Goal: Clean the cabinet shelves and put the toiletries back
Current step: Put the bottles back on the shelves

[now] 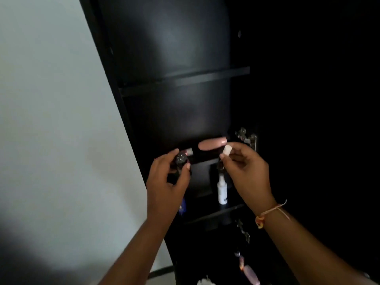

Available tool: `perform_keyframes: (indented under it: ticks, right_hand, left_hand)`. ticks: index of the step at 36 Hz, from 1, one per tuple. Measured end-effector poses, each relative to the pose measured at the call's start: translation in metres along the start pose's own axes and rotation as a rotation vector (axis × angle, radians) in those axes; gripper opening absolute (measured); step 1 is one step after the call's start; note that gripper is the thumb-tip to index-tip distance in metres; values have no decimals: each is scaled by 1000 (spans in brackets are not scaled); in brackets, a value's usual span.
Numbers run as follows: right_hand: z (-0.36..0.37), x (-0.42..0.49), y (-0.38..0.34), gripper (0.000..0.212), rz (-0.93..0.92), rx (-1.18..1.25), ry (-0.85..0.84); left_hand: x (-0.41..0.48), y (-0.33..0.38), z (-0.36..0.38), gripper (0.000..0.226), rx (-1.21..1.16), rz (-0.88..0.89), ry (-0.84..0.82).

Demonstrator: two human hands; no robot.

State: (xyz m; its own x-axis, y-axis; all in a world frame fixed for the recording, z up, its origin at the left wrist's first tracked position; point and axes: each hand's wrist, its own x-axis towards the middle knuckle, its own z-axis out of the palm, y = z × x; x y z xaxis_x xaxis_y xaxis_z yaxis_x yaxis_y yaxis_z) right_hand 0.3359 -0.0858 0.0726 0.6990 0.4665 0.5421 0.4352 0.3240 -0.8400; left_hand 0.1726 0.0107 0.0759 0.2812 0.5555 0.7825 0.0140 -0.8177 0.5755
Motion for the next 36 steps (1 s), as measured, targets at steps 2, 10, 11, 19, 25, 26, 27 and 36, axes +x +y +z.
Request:
perform_keyframes:
  ticks: [2, 10, 11, 19, 25, 26, 27, 36]
  right_hand:
    - [4, 18, -25, 24, -67, 37, 13]
    - [18, 122, -107, 24, -306, -12, 92]
    - [20, 134, -116, 24, -331, -24, 103]
    - [31, 209, -142, 27, -315, -234, 69]
    - [39, 241, -131, 30, -251, -363, 55]
    - [40, 244, -130, 31, -247, -383, 54]
    - [42, 248, -127, 30, -244, -407, 55]
    - [49, 268, -112, 22, -190, -507, 29]
  left_hand:
    - [24, 12, -8, 39, 4, 49, 51]
    - [142, 56, -34, 37, 5, 131, 208]
    - [156, 59, -35, 36, 13, 139, 210]
    - [236, 54, -35, 32, 141, 125, 193]
    - [259, 37, -32, 38, 210, 39, 123]
    - [262, 35, -32, 38, 212, 13, 117]
    - [265, 32, -31, 38, 217, -11, 116]
    - [279, 20, -20, 35, 228, -55, 131]
